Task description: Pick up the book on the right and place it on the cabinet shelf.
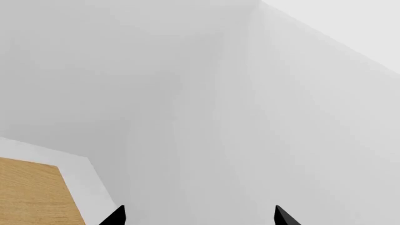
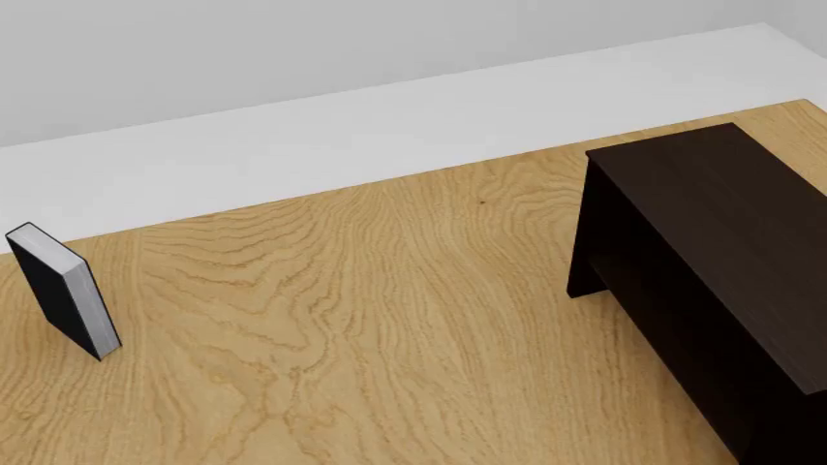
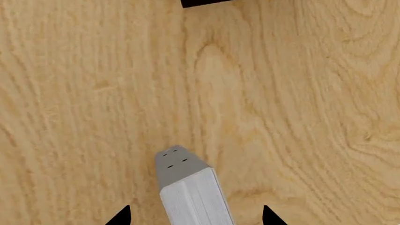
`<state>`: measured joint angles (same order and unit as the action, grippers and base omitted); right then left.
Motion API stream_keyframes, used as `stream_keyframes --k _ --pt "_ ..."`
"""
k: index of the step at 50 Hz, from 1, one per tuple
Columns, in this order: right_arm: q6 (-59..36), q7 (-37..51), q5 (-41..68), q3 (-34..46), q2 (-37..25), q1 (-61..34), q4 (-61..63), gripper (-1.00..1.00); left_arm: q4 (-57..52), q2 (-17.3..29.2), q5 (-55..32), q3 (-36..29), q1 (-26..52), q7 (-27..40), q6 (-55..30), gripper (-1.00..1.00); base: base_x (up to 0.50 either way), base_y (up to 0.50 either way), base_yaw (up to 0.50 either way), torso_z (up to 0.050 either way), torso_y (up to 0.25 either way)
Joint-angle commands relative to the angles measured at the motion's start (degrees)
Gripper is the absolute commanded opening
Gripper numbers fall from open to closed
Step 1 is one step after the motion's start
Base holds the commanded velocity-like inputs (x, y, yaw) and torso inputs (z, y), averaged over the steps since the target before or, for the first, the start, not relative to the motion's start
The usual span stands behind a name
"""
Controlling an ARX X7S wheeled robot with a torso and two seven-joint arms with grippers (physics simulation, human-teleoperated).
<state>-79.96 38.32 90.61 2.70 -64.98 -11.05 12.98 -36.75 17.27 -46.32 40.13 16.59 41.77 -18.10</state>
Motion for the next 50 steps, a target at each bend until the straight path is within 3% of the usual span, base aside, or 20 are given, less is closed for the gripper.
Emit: stream_keyframes --k 1,17,18,32,50 --pt "1.80 -2.83 -3.46 1.55 0.98 0.84 -0.84 1.00 0.06 0.09 -0.14 -0.11 -0.08 0.06 0.16 1.00 0.00 0.00 0.00 0.000 0.000" --pt "3.42 -3.70 -4.55 1.87 0.68 2.62 -0.97 1.00 0.06 0.33 -0.39 -0.06 -0.38 0.25 0.24 1.00 0.00 0.00 0.00 0.000 0.000" --pt "3.51 -3.57 -4.62 1.88 0.68 2.61 -0.96 -1.00 0.06 0.33 -0.43 -0.04 -0.37 0.25 0.28 1.00 0.00 0.00 0.00 0.000 0.000" --pt "1.84 1.97 -1.48 2.38 0.11 -1.73 4.35 -1.00 -0.19 0.57 -0.70 -0.21 -0.44 0.72 0.11 1.00 0.00 0.00 0.00 0.000 0.000" --pt "-6.16 17.84 3.45 12.46 5.85 -23.23 12.74 -1.00 0.11 0.64 -0.67 -0.59 -0.50 0.61 0.45 1.00 0.00 0.00 0.00 0.000 0.000"
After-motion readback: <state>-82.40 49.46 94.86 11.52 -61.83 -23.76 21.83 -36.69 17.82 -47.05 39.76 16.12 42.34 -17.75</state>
